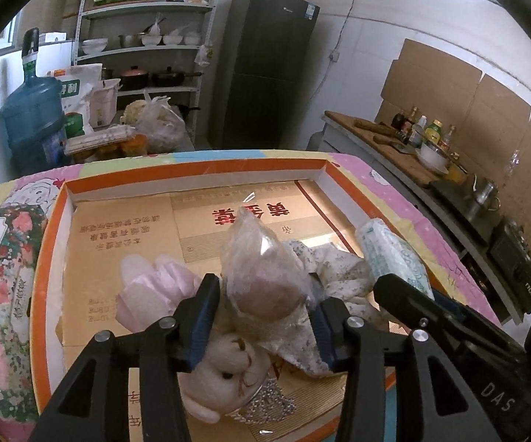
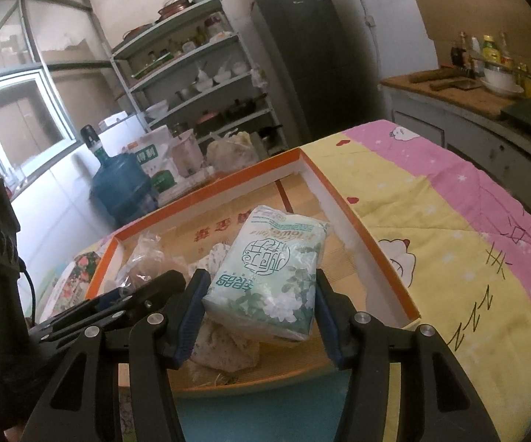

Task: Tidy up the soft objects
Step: 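Lower both tools into the box and open them, releasing bag and tissue pack, then move both open tools away from the box back to the pile of soft items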

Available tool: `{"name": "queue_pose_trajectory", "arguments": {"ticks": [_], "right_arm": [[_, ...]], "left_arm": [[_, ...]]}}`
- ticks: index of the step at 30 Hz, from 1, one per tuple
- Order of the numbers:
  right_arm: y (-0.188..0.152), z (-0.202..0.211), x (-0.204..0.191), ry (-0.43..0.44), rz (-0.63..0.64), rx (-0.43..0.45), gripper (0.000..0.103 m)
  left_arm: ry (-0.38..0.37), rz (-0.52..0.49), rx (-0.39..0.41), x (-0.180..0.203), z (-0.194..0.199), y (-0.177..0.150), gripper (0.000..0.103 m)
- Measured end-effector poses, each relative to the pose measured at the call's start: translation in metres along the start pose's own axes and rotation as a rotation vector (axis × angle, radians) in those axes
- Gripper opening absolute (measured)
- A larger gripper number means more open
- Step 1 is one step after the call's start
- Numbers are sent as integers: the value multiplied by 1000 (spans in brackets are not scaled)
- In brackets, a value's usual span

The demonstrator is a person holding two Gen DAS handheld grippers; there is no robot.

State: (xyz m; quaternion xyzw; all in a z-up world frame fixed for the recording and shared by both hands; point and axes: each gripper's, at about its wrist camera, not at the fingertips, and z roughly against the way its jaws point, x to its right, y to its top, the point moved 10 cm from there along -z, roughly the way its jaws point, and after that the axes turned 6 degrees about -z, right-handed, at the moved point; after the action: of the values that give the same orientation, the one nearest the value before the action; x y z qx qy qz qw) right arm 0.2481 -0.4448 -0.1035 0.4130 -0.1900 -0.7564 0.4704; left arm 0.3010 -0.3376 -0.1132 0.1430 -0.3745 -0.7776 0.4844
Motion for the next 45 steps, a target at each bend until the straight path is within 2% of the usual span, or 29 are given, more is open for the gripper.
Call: {"name": "queue_pose_trajectory", "arguments": {"ticks": [3, 5, 11, 29, 45], "right_arm": [[0, 2, -1, 10, -11, 8, 59], [1, 3, 0, 10, -19, 20, 61], [4, 13, -1, 24, -29, 55, 69], [5, 50, -10, 29, -29, 111, 71], [-9, 81, -47, 48, 21, 133, 71]], "left_arm": [[12, -4, 3, 0, 2, 0, 55], [28, -7, 13, -1, 6, 2, 64], [52, -12, 40, -4, 16, 4, 73], [74, -24, 81, -11, 54, 3, 79], [88, -14, 127, -27, 102, -5, 79]]}}
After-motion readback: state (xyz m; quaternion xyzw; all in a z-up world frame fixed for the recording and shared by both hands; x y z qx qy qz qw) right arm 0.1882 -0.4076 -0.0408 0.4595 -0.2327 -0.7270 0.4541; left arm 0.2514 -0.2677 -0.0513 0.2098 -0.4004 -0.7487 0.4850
